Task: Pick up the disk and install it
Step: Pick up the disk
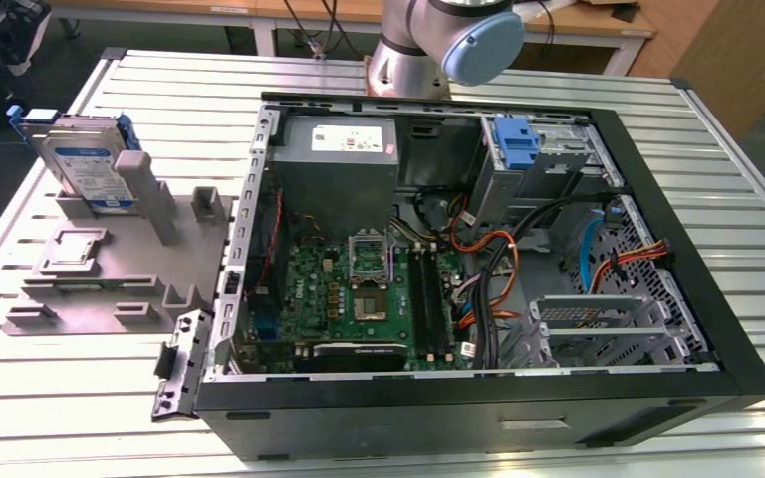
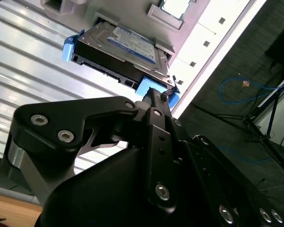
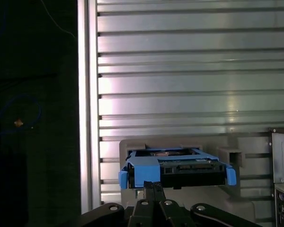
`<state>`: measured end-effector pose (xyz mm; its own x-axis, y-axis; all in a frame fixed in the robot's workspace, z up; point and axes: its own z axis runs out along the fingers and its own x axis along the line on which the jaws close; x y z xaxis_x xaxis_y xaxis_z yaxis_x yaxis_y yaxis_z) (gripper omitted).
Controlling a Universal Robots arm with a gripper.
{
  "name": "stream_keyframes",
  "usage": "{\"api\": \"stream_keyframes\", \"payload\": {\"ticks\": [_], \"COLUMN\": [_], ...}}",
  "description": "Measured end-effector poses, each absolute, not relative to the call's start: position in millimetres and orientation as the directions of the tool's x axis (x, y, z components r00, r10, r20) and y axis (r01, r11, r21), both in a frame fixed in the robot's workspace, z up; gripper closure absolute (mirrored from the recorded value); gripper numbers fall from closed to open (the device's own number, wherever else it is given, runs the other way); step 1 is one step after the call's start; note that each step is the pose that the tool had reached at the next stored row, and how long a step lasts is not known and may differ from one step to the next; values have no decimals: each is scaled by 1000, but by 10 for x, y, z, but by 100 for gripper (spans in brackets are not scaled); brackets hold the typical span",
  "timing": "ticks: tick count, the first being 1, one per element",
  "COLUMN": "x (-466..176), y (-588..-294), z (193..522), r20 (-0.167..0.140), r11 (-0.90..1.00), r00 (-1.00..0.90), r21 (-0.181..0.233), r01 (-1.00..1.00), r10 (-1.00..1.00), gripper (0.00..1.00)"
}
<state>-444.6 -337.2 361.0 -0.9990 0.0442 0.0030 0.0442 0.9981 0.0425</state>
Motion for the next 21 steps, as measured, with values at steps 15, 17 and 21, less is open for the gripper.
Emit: {"api": "stream_keyframes", "payload": {"ticks": [15, 17, 21], "x": [-4446, -4446, -4446], "y": [-3372, -3372, -3372], "z": [3611, 3611, 3611], "r20": [3, 3, 3], "r11": [999, 999, 999], "r00": [-1000, -1000, -1000], "r21": [42, 42, 42], "r01": [-23, -24, -29], "r10": [-23, -24, -29], "gripper": [90, 90, 90]}}
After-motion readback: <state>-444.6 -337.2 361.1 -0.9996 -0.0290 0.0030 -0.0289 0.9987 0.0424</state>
